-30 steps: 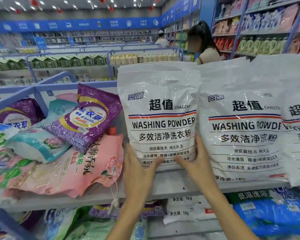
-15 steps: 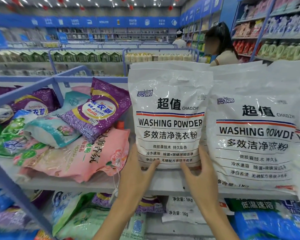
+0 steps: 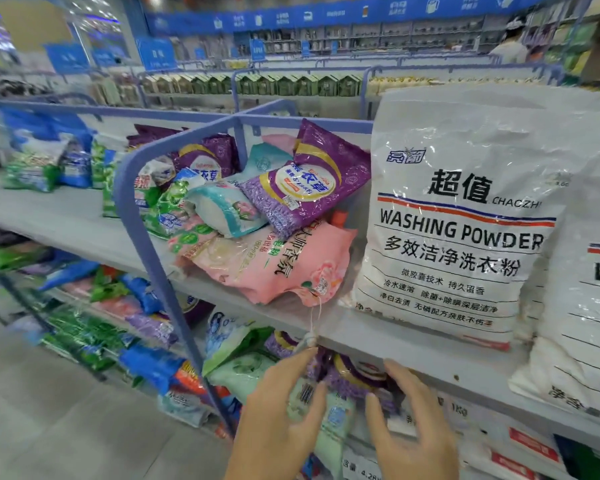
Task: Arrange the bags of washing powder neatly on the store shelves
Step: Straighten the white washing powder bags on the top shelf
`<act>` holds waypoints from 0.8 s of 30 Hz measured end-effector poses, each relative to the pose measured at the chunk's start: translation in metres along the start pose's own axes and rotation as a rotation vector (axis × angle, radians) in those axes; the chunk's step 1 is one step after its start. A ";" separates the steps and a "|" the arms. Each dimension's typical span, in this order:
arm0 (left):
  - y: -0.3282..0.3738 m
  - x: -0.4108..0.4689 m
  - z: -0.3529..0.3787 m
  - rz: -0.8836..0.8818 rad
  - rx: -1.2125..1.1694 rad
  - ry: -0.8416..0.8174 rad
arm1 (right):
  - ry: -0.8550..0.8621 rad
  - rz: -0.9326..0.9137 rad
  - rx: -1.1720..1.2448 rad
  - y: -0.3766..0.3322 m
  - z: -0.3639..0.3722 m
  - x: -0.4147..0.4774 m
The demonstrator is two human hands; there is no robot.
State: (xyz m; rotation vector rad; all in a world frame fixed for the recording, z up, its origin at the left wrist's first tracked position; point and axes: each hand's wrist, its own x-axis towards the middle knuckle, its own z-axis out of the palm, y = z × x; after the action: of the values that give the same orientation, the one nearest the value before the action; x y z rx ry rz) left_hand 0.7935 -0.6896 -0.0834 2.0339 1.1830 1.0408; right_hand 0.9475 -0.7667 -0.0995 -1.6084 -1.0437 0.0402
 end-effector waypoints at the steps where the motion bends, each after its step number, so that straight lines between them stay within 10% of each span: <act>1: -0.007 -0.003 -0.009 -0.020 0.016 0.008 | -0.035 0.000 0.003 -0.003 0.006 -0.005; 24: -0.207 -0.015 -0.276 -0.182 0.022 0.060 | -0.506 0.191 -0.126 -0.163 0.234 -0.085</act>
State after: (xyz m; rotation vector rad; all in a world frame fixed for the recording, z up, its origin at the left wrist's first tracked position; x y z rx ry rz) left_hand 0.4640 -0.5859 -0.0981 1.8823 1.3880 1.0093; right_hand 0.6744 -0.6482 -0.0895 -1.8584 -1.2877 0.5426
